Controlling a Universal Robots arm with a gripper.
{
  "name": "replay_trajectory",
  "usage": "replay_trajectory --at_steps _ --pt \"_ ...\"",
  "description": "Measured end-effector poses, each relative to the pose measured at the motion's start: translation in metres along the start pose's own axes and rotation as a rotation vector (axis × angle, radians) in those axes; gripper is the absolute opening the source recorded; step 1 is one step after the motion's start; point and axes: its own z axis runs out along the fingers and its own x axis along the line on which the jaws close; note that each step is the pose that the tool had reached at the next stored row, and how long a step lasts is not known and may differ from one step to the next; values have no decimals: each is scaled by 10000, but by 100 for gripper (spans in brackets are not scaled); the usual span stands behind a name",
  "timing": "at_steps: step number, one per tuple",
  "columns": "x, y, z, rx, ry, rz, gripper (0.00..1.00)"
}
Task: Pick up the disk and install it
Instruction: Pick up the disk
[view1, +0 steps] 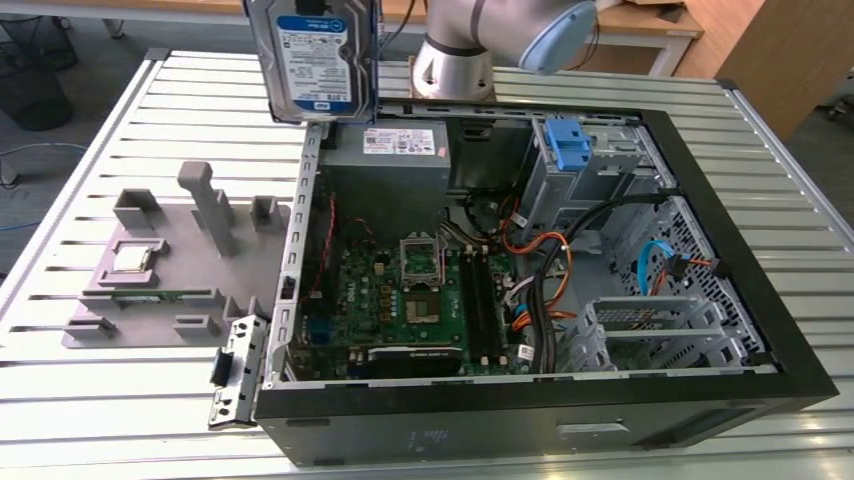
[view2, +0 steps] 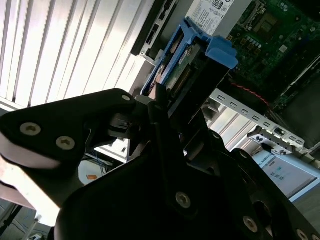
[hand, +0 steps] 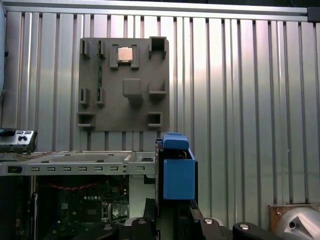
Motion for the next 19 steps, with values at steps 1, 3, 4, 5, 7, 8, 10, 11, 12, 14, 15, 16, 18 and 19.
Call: replay_trajectory --at_steps 1,3,4,5,7,8,10,11,12,14,15,16,18,19 --pt "0 -34 -1 0 0 -2 35" --pt "-2 -104 -5 0 1 -1 35" --pt "-2 -139 -6 0 0 0 35" --pt "-3 -175 -7 0 0 0 35" --pt "-4 -248 -10 0 0 -1 35" --pt "-5 -286 -12 -1 1 0 35" --pt "-6 -364 -14 -1 0 -1 35" --pt "-6 -404 -16 -2 1 -2 35" --pt "-7 -443 -18 -2 1 0 35" --pt "-8 -525 -21 -1 0 -1 35" --pt "-9 -567 -22 -1 0 -1 35" --pt "-10 -613 -24 -2 0 0 35" --pt "-11 -699 -28 -2 0 -1 35" --pt "-12 -742 -29 -2 0 0 35"
